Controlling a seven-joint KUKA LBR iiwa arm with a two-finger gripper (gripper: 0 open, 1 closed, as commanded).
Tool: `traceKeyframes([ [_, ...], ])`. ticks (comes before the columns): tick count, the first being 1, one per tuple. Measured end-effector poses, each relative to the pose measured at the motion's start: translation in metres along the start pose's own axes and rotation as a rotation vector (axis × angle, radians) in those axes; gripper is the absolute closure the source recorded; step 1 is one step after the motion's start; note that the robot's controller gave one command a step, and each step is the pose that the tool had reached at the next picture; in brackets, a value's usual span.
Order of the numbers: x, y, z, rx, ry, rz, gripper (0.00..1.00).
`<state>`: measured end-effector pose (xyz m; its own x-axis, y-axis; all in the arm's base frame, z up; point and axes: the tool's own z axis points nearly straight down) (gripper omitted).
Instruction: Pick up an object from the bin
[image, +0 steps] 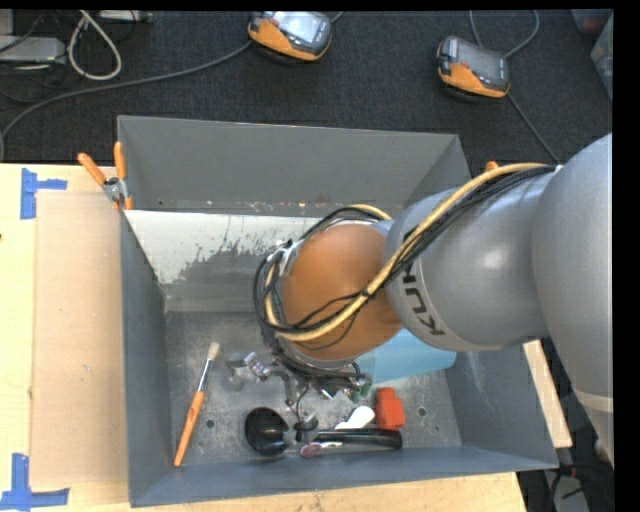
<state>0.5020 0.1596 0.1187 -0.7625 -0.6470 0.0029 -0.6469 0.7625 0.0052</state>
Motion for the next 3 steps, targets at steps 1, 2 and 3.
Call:
traceKeyframes([
  [1, 0.0102, 0.0089, 0.0492, 0.008, -0.008, -0.130, 0.00],
  [2, 0.0165, 0.0186, 0.0477, 0.010, -0.017, -0.224, 1.00],
  [3, 0.0166, 0.0186, 0.0474, 0.009, -0.017, -0.223, 1.00],
])
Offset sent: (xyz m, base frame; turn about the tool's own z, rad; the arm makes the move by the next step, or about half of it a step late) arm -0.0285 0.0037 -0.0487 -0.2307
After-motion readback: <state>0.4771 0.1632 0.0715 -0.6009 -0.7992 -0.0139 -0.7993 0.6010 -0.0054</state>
